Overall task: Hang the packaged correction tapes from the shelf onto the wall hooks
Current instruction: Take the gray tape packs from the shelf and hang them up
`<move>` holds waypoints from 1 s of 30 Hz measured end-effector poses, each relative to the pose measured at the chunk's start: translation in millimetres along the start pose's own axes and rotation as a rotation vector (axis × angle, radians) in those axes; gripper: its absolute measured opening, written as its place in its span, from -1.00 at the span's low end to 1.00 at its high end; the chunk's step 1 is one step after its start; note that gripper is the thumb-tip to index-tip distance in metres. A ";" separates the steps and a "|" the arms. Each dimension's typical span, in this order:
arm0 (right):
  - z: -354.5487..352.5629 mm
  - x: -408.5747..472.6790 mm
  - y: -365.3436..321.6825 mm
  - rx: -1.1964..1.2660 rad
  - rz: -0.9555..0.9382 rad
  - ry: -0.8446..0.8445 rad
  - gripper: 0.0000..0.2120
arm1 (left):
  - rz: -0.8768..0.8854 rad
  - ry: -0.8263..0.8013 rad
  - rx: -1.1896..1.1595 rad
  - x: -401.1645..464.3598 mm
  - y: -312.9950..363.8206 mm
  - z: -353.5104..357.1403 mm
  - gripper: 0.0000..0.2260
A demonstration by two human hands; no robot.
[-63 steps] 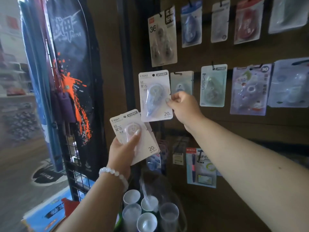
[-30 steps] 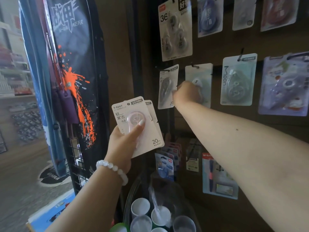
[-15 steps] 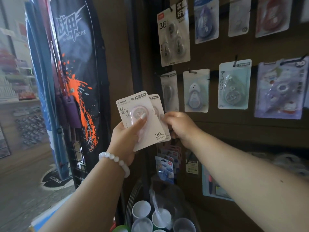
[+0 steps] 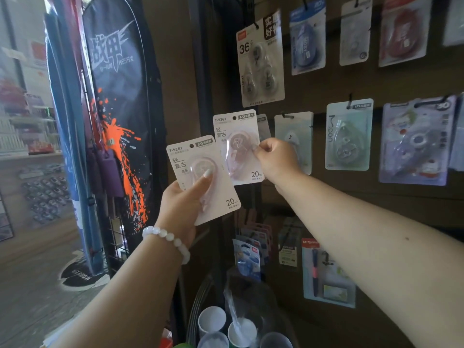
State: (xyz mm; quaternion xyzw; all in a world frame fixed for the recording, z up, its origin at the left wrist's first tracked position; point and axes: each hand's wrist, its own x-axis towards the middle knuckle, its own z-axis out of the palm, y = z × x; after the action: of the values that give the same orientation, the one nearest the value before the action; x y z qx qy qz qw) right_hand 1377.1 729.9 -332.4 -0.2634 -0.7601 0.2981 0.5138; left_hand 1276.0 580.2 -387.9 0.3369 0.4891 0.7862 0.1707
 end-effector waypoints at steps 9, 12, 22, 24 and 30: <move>8.8 11.3 -1.3 -0.087 0.031 0.049 -0.80 | -0.022 -0.019 0.007 -1.6 0.7 4.6 -0.70; 10.6 9.7 1.1 -0.094 0.030 0.082 -0.80 | -0.022 -0.026 0.014 -1.0 -1.6 3.1 -0.67; 27.1 29.7 13.4 -0.120 0.178 0.135 -0.81 | -0.078 -0.029 -0.013 1.4 -9.6 0.6 -0.76; 28.8 41.7 12.7 -0.158 0.274 0.157 -0.77 | -0.101 -0.009 -0.028 3.5 -12.2 -0.4 -0.75; 24.0 57.3 4.3 -0.302 0.306 0.124 -0.73 | -0.106 0.001 0.009 1.9 -20.2 0.1 -0.76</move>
State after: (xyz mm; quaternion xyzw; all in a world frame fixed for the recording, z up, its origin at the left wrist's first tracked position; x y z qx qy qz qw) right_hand 1335.9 768.9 -306.9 -0.4676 -0.7141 0.2385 0.4632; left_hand 1273.5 590.8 -405.1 0.3109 0.5098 0.7740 0.2106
